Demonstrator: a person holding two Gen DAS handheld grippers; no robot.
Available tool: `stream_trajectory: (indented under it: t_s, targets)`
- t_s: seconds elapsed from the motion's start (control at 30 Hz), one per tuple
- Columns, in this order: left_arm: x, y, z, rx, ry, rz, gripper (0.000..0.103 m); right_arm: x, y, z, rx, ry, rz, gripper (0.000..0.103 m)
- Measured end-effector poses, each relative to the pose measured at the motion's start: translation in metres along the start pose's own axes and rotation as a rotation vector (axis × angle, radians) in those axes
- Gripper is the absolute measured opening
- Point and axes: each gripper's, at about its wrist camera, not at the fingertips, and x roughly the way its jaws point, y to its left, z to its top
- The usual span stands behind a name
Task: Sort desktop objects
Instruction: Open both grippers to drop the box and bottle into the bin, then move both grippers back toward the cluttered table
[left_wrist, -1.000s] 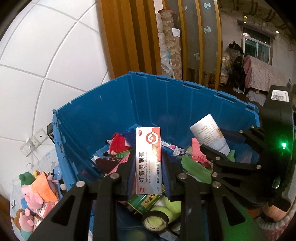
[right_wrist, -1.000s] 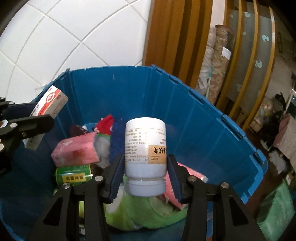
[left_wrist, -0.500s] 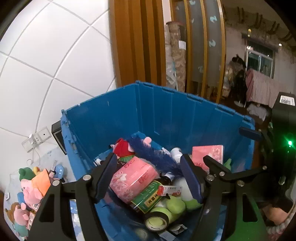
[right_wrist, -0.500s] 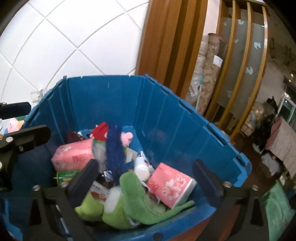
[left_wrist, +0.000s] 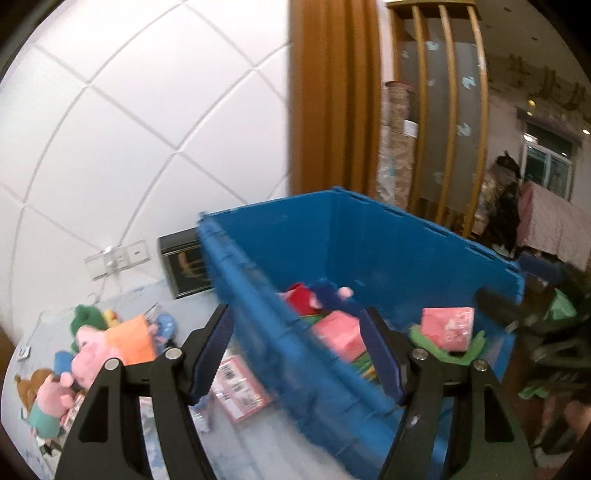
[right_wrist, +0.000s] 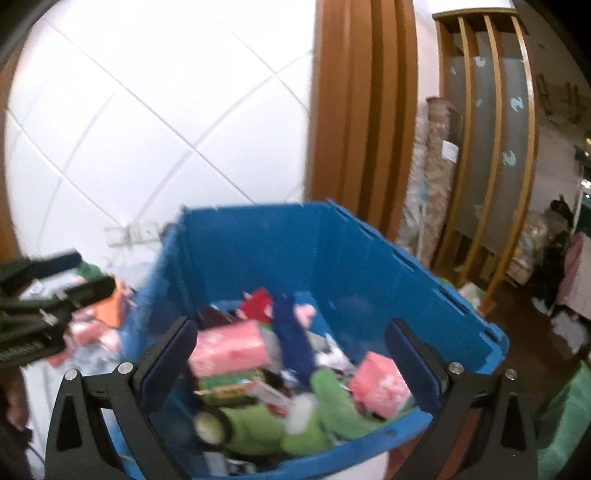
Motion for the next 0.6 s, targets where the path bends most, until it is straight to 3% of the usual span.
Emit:
stream_trajectory:
  t_s: [0.27, 0.6]
  targets:
    - [-0.028, 0.097, -0.037, -0.102, 0.033, 0.14, 0.07, -0.019, 0.073, 0.016, -0.032, -0.058, 0.119, 0.103]
    - [-0.062, 0.252, -0.117, -0.275, 0.158, 0.434, 0.078, 0.0, 0.186, 0.009, -0.122, -0.007, 0.272, 0.103]
